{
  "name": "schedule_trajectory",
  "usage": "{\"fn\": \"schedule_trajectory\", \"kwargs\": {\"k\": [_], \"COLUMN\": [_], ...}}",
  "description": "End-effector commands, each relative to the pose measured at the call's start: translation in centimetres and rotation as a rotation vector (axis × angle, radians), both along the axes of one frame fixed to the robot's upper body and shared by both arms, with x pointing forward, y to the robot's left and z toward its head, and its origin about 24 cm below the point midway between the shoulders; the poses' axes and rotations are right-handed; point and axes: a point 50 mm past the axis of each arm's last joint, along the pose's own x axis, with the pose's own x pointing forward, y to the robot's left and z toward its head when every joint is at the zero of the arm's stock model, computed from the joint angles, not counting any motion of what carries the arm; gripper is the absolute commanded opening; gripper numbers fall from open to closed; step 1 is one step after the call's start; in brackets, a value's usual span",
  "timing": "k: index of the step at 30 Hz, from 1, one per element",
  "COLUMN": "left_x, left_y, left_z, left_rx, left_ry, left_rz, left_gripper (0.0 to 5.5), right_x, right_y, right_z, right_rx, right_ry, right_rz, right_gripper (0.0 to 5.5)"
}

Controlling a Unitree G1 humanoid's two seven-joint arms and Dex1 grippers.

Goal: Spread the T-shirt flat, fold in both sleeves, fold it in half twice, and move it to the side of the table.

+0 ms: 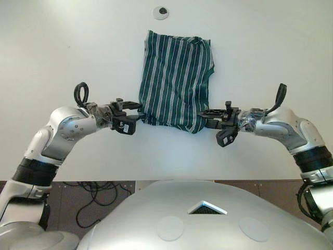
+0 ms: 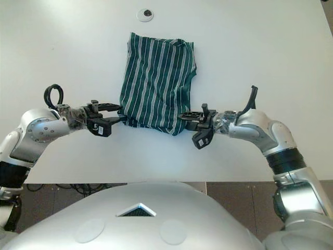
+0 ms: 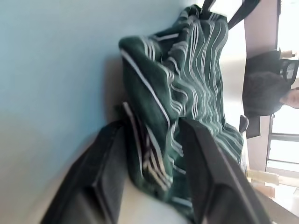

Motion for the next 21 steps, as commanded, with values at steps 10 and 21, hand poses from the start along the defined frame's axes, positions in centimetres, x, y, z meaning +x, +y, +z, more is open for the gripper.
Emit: {"fn": "schedule_trajectory", "kwargs": {"k": [10,21], "left_x": [-2.4,1.3], "left_y": [1.0,2.0], "left_z": [-0.9,4.6], "left_rx": [0.13,-0.423], "left_ry": [0.375,0.794], "left_rz": [-0.008,0.551], "left_gripper": [0.15,0.07], "right_x": [-0.6,4.5], "right_y": [-2.0,-1.8], "right_z": [-0.2,6.3], "right_rx": [-0.06,0.33], "right_ry": [0.494,1.004], "right_rz": [-0.233,-0.545], "right_gripper": [0.0,0.0]}}
